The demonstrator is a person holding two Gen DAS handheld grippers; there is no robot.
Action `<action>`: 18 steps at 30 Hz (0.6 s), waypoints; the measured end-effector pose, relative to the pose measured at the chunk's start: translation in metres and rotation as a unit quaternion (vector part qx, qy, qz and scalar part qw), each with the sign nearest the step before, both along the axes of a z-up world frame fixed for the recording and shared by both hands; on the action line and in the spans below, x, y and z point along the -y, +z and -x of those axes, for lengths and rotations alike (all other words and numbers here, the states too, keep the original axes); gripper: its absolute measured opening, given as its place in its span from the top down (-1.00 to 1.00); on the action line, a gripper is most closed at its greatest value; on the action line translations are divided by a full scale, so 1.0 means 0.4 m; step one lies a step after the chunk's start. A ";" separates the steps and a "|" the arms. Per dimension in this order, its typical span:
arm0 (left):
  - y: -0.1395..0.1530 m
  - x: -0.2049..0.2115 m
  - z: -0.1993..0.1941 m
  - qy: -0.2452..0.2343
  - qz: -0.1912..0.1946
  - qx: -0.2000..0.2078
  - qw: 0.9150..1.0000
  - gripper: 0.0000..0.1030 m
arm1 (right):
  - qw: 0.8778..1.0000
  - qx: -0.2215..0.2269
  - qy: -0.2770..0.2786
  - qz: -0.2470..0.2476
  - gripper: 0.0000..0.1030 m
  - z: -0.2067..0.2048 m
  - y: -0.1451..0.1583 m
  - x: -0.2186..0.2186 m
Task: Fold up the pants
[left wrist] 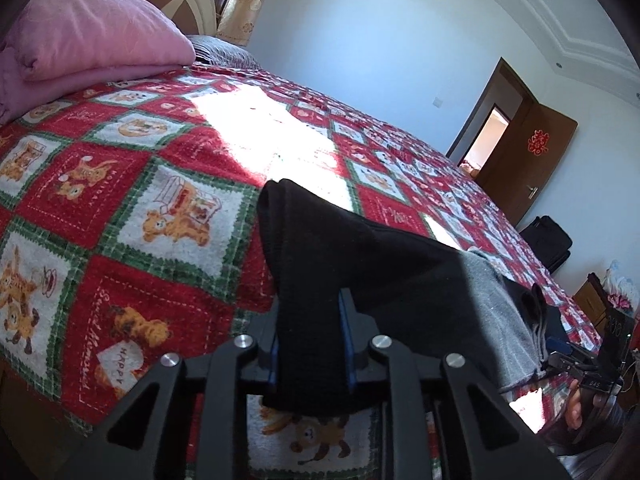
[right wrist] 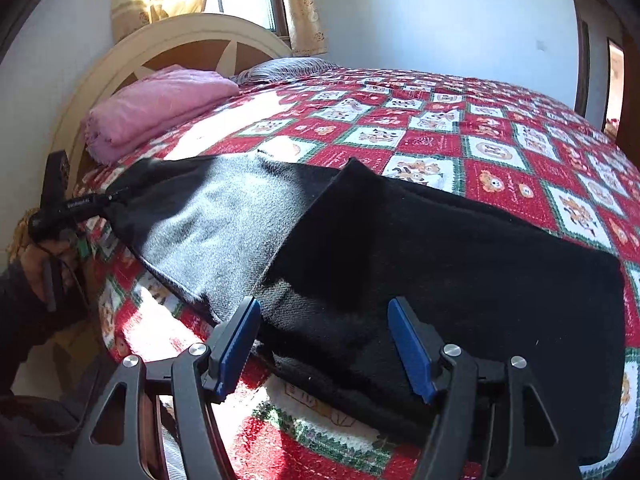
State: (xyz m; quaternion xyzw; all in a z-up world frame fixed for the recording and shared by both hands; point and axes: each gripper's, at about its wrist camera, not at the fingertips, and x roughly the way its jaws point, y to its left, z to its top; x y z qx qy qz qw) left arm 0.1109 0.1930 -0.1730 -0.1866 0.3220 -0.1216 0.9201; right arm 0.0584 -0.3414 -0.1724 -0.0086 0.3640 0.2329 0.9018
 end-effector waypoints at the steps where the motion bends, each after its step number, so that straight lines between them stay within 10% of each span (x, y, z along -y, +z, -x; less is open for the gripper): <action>1: 0.005 -0.006 0.004 -0.001 0.011 0.007 1.000 0.54 | 1.000 -0.002 -0.004 -0.007 -0.31 -0.001 0.003 0.006; 18: 0.186 0.085 0.054 -0.063 0.049 0.122 0.989 0.54 | 0.990 -0.036 -0.096 -0.101 -0.31 -0.066 0.056 0.136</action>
